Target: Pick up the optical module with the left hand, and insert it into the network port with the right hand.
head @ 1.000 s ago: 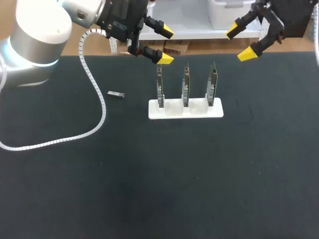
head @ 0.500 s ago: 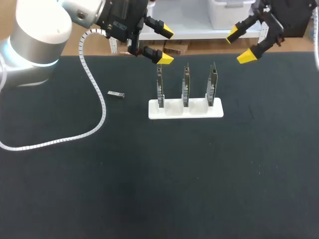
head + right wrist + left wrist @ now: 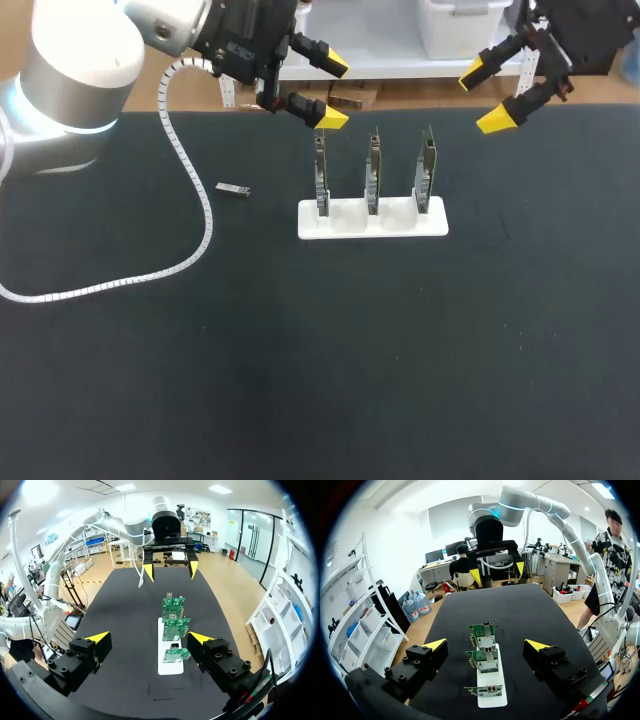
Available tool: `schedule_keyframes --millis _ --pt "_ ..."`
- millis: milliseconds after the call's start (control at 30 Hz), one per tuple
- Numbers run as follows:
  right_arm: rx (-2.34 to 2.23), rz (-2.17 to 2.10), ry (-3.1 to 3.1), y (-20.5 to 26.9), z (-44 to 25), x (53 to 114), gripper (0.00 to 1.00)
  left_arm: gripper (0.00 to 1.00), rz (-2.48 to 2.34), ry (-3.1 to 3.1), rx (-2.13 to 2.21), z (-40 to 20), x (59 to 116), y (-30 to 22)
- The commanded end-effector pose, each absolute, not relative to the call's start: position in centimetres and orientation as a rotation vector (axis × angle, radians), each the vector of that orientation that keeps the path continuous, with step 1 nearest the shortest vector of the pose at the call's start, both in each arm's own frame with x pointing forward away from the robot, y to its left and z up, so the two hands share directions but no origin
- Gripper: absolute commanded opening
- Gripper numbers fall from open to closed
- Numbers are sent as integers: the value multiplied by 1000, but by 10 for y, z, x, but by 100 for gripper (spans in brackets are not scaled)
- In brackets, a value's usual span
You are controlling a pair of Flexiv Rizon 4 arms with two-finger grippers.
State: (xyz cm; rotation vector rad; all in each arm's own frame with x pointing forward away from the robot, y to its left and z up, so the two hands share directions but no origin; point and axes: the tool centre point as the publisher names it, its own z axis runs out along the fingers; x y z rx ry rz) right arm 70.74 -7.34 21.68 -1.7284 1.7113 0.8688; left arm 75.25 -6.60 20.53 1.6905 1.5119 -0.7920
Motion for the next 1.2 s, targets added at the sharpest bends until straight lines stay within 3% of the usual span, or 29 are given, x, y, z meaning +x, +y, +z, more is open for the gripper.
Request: schedule_keyframes --millis 33,300,567,967,1200 --pt "-1715 846 1716 -74 217 703 100 100 -792 1519 1696 207 754 -67" --pt "-1715 846 1716 -74 217 703 100 100 -734 1525 1767 218 760 -64" --pt "-1715 846 1716 -74 217 703 100 100 -697 1595 1785 228 777 -17" --pt "-1715 846 1716 -74 217 703 100 100 -592 1879 1902 166 783 51" --pt "-1715 846 1716 -74 217 703 100 100 -504 1917 1994 150 786 64"
